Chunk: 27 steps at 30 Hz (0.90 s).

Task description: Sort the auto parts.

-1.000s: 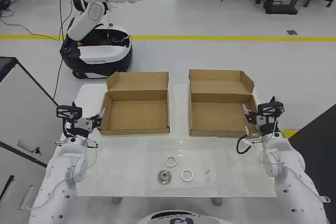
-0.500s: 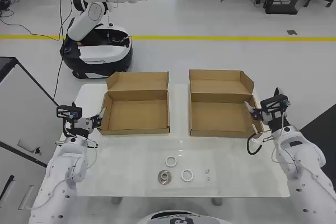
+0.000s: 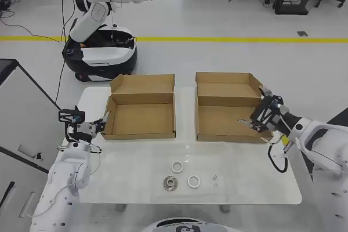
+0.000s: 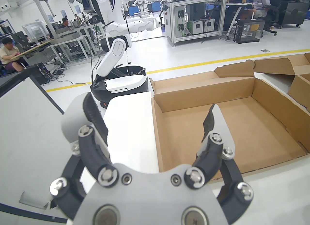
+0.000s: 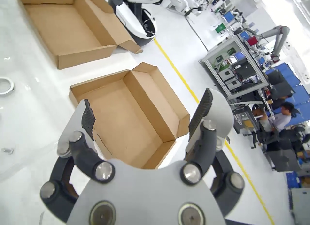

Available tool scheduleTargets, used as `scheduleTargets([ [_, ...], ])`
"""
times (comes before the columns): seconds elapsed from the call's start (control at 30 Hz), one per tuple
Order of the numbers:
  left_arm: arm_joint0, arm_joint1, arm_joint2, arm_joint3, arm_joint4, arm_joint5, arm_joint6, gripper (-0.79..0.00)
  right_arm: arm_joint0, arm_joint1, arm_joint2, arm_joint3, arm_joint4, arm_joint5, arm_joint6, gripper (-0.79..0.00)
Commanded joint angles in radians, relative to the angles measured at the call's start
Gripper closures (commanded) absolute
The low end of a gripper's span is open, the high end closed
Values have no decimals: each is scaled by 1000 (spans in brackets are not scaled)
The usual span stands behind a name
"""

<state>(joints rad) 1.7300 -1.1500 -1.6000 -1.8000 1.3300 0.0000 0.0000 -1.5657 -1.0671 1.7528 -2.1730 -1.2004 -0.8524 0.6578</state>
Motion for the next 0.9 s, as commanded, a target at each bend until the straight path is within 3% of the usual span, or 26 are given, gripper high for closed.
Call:
scheduleTargets([
  [0.0,0,0,0,0,0,0,0,-785,34,6,-26,-1,45,-23,84,-785],
  [0.13,0,0,0,0,0,0,0,-785,101,19,-97,-4,165,-49,261,-785],
  [0.3,0,0,0,0,0,0,0,-785,166,62,-234,-14,250,62,373,-785],
  [0.6,0,0,0,0,0,0,0,-785,360,187,-534,-23,464,309,620,-785],
  [0.87,0,0,0,0,0,0,0,-785,537,294,-791,-7,556,420,730,-785],
])
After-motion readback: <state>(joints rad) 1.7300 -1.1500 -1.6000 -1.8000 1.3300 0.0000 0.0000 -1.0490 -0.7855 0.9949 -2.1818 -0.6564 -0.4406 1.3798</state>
